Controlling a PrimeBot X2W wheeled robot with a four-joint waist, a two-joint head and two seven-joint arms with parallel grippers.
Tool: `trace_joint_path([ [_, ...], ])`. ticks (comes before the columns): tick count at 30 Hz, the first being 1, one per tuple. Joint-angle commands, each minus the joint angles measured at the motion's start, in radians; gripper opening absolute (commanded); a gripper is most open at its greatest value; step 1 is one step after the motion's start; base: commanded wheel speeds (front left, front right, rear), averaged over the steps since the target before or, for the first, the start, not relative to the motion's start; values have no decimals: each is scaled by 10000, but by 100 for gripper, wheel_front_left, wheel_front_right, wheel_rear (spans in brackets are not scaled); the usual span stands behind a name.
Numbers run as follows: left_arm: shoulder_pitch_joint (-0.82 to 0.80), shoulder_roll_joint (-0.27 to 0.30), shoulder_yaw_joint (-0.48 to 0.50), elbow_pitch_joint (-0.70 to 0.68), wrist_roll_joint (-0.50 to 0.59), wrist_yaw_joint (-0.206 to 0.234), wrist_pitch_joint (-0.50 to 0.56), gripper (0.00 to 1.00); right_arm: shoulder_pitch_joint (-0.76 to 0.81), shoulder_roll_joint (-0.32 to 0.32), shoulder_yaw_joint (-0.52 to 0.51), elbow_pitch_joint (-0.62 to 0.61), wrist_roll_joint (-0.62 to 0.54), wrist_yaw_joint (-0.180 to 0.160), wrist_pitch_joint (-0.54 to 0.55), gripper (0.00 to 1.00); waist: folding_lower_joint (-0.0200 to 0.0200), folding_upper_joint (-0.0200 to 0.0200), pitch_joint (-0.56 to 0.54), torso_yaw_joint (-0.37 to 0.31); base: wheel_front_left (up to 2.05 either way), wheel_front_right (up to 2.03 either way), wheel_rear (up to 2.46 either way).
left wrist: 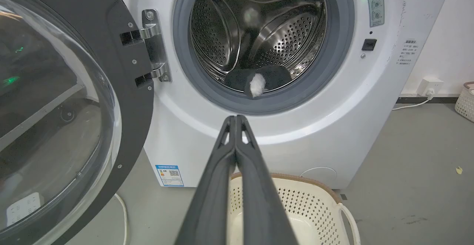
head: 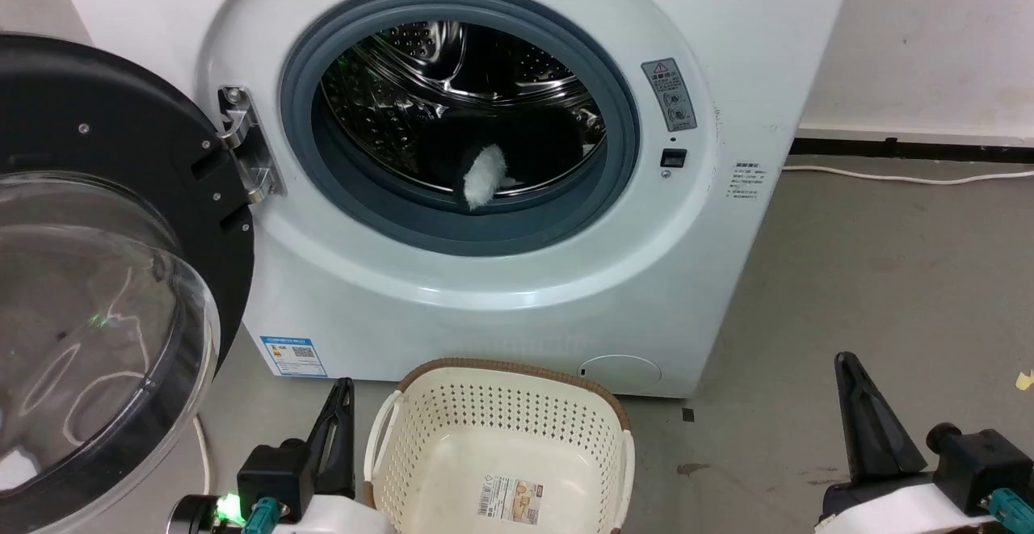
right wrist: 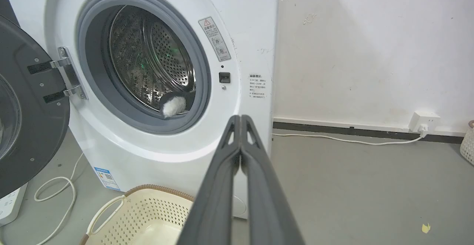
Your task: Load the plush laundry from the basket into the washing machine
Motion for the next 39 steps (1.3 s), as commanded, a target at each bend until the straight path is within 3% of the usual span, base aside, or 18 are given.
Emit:
trace_joint_path([
  [1,-95,-37,69,-86,88,-35,62,0,-135,0,26,30,-67,-3,65,0,-1,0,2,-3,0,0,0],
  [39,-197,-96,543,-505,587,-201,900,0,-378,1,212,112,-531,-6,907,0,-1,0,55,-88,0,0,0],
])
